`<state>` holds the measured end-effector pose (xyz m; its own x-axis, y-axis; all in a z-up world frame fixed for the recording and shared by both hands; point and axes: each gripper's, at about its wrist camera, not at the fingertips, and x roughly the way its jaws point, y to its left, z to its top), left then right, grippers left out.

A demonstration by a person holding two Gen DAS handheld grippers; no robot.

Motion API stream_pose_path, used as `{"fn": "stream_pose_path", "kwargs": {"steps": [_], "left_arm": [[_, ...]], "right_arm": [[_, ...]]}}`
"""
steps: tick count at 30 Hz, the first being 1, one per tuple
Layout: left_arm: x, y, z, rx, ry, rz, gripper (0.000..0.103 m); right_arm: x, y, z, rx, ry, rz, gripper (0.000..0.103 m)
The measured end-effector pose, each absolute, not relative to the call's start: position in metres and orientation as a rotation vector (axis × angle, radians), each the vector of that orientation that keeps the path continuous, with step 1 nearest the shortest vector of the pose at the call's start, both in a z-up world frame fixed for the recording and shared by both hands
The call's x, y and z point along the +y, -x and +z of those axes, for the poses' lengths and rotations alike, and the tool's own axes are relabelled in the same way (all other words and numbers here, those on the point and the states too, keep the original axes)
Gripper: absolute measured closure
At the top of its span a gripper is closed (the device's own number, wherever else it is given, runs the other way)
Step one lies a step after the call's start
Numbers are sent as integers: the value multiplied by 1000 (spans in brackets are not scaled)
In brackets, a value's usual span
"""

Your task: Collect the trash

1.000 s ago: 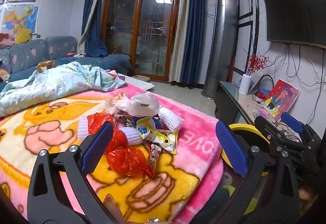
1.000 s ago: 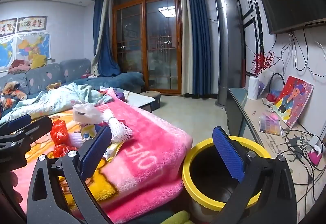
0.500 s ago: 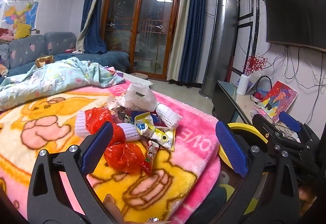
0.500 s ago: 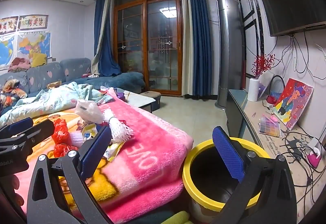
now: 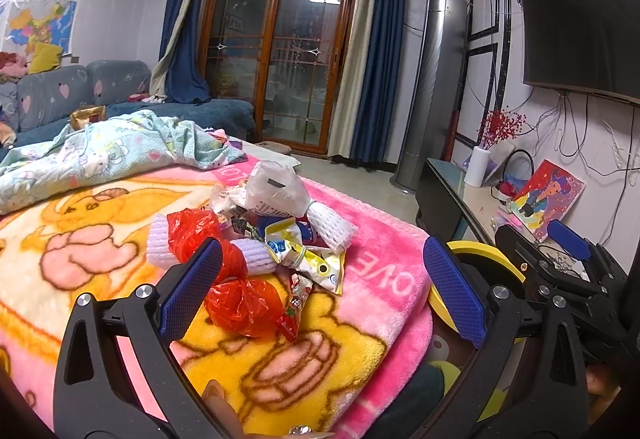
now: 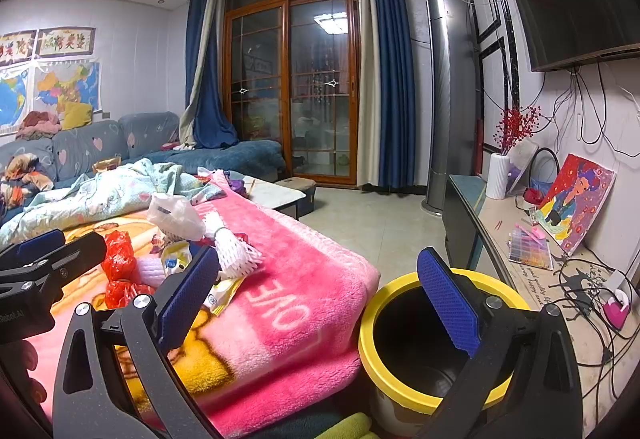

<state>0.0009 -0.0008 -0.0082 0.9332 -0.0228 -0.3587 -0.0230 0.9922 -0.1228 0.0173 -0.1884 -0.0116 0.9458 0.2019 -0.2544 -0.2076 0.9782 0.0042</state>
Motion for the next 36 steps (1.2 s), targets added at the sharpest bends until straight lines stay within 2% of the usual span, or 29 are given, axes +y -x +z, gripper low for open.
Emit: {"fn": "stream_pose_path", "kwargs": {"steps": [36], "left_arm": [[13, 1, -14, 377, 148, 28, 11]], "right_arm": [[-188, -19, -25, 271, 29, 226, 6]]}}
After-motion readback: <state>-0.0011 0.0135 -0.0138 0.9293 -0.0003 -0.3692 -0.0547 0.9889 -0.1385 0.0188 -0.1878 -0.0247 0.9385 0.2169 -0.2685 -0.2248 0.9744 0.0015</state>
